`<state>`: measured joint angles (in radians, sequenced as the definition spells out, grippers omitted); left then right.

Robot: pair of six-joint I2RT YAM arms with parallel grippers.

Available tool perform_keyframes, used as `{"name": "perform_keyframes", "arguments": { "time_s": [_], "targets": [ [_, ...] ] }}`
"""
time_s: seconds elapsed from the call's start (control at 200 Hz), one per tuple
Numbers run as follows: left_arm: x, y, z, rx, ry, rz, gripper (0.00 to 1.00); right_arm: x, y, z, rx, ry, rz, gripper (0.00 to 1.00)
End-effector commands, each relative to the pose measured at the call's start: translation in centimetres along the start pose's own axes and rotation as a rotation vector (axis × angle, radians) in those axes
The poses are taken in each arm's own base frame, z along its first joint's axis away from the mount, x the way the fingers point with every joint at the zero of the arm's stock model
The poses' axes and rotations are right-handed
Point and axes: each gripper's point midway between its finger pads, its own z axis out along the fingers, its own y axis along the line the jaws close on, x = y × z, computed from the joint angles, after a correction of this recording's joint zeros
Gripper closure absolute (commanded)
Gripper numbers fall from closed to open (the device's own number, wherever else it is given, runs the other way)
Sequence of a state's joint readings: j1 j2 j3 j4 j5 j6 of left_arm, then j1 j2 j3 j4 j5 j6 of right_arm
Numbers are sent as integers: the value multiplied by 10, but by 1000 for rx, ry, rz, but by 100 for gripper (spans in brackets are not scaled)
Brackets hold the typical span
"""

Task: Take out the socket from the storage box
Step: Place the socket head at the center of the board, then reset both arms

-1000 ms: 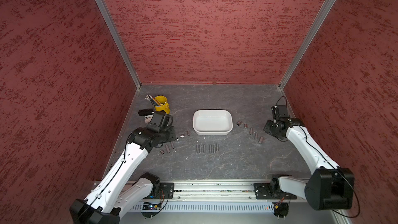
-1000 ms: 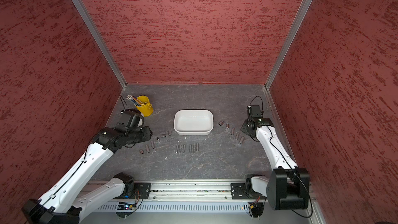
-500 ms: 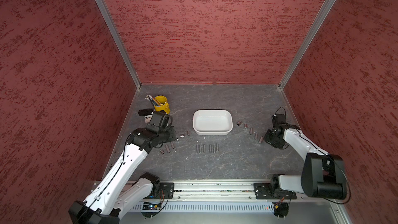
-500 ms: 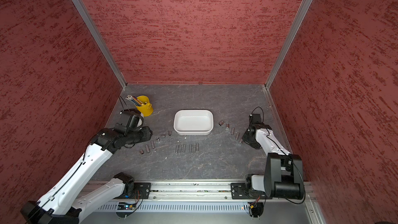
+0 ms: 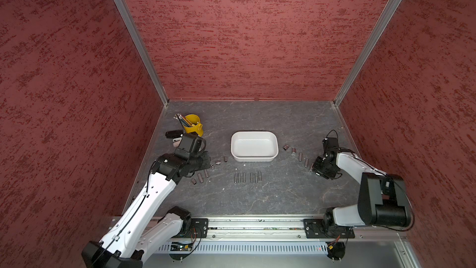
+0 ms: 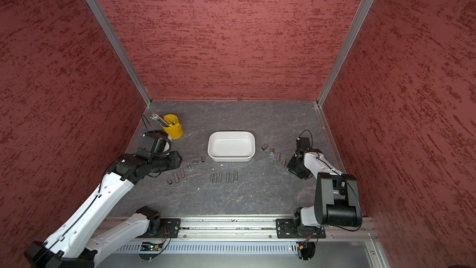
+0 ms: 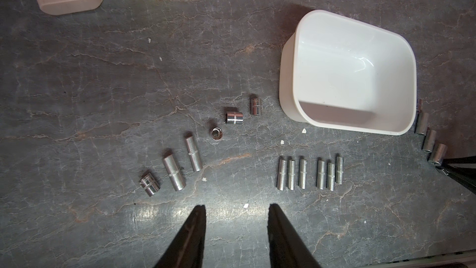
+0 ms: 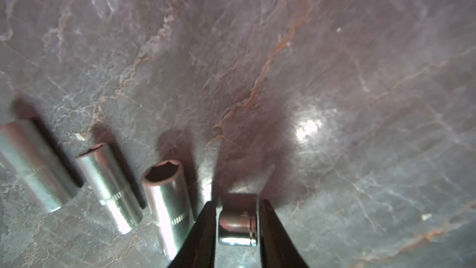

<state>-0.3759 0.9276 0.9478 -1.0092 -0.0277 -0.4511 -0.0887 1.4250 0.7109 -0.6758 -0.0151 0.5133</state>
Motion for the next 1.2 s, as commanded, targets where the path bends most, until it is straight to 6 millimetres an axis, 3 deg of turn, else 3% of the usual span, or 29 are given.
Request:
{"name": "perform_keyframes", "arguments": {
  "time_s": [0.0,0.451,0.741,0.907,1.042,1.112,1.152,1.197],
  "targets": [
    [-2,0,1,6,-15,14,57,-3,1,2,-9,-8,13,66],
    [-2,-1,0,3,-14,17,57,-5,-1,-6,-5,-38,13,59],
    [-3,1,-2,-7,-27,18,55,-9,1,-26,-30,-85,21,56],
    [-24,20,-12,-92,-124,-55,44,-29,4,-64,-51,-217,2,51],
    [-62,37,-20,-182,-362,-96,1,-64,18,-114,-107,-419,-49,42],
    [-84,43,-23,-214,-522,-88,0,-83,26,-141,-140,-545,-60,21],
    [-96,42,-22,-209,-613,-58,0,-93,27,-152,-145,-617,-58,3],
    [-105,41,-17,-217,-697,-12,0,-102,29,-160,-156,-693,-66,2]
  ]
}}
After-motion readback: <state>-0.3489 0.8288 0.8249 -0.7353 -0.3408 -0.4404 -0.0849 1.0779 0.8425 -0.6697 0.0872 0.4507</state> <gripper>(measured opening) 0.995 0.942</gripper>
